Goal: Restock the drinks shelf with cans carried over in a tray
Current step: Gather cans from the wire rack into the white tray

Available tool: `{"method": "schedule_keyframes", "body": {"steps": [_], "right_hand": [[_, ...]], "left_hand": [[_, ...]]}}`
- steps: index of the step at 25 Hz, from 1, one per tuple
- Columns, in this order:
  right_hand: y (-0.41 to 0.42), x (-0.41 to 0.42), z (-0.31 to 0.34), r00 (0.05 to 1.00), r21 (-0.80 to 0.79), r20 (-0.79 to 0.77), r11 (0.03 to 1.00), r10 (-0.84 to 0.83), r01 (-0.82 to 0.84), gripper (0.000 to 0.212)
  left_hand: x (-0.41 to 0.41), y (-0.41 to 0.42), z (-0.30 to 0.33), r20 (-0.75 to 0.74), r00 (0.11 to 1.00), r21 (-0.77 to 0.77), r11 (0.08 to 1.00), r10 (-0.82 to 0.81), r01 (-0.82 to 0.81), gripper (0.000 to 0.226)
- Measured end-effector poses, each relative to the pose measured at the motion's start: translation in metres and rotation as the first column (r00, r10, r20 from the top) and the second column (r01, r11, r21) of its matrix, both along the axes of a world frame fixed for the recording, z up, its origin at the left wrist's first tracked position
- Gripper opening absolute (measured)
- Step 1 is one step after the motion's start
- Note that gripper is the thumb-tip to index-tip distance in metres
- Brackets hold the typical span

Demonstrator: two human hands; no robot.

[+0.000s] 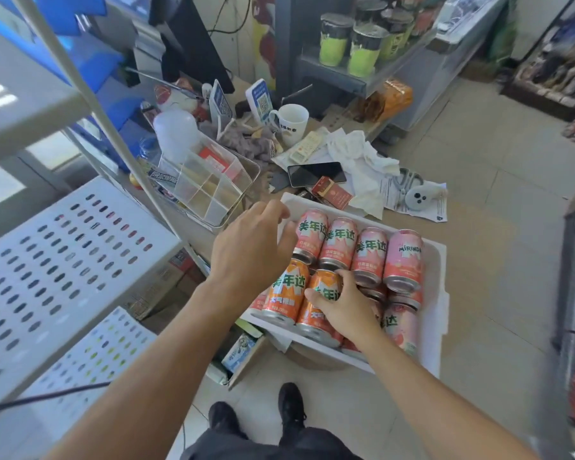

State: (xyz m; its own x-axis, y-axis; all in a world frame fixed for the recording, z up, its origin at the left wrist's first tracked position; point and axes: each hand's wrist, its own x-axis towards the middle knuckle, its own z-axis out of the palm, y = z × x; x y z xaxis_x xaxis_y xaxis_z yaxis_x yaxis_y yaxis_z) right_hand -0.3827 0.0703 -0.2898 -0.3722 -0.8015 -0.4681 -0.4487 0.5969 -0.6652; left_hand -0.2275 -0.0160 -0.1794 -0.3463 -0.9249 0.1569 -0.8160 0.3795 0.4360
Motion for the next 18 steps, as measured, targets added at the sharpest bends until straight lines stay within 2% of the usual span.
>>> {"method": "schedule_keyframes", "body": {"steps": [6, 9, 13, 18], "right_hand": [[0.007, -0.019, 0.005, 0.99, 0.036, 0.041, 0.99, 0.133, -0.135, 0.083], [0.006, -0.029, 0.017, 0.976, 0.053, -0.058, 0.977, 0.211, -0.208, 0.078], [-0.007, -0.028, 0.046, 0.936, -0.094, -0.213, 0.948, 0.279, -0.304, 0.053], [-0.05, -0.01, 0.092, 0.816, -0.296, -0.414, 0.788, 0.403, -0.539, 0.054]], "left_hand": [[-0.004, 0.004, -0.004, -0.001, 1.0, 0.01, 1.0, 0.026, -0.026, 0.025], [-0.005, 0.004, -0.005, -0.012, 0.999, 0.007, 0.999, 0.05, -0.05, 0.026], [-0.003, 0.003, -0.002, -0.027, 0.993, -0.012, 0.993, 0.113, -0.113, 0.023], [0.02, 0.001, 0.016, -0.08, 0.97, -0.069, 0.969, 0.23, -0.236, 0.025]]}}
